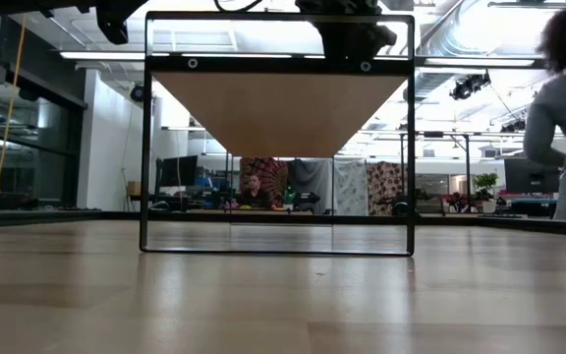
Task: Pick and place medicine bottles onto shelf by color
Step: Put the orange pill bottle on the shelf
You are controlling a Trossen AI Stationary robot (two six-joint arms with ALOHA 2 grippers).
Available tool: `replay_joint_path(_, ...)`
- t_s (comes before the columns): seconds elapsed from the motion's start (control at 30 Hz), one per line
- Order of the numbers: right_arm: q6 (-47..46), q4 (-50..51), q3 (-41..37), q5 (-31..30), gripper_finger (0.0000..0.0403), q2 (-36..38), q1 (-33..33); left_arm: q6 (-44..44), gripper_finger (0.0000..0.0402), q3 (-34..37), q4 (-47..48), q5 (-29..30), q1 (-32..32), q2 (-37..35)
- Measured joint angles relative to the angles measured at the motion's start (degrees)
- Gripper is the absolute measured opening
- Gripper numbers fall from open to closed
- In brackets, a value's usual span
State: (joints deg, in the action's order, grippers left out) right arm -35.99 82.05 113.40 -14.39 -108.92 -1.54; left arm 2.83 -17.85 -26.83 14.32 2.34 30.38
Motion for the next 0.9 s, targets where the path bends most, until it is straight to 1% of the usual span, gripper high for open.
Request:
replay_joint_path(0.37,0.42,-0.03,0.0,-0.7,0.0219,0.0,0.0,0.0,0.0213,0.0,0.0,-0.01,0.01,-0.01)
replay_joint_path(0.47,0.44,-0.04,-0.01,-0.97,0.0219,0.0,0.01,0.0,0.0213,0.0,0.0,-0.01,-0.01,-0.01)
replay_joint_path(0.63,0.46,-0.03,-0.02,-3.75,0.022,0.02,0.0,0.0,0.0213,0.0,0.0,-0.01,0.01,0.0)
replay_joint_path(0.9,0.46,-0.03,-0.02,-4.02,0.022,0.02,0.0,0.0,0.0213,0.0,0.0,0.0,0.01,0.01)
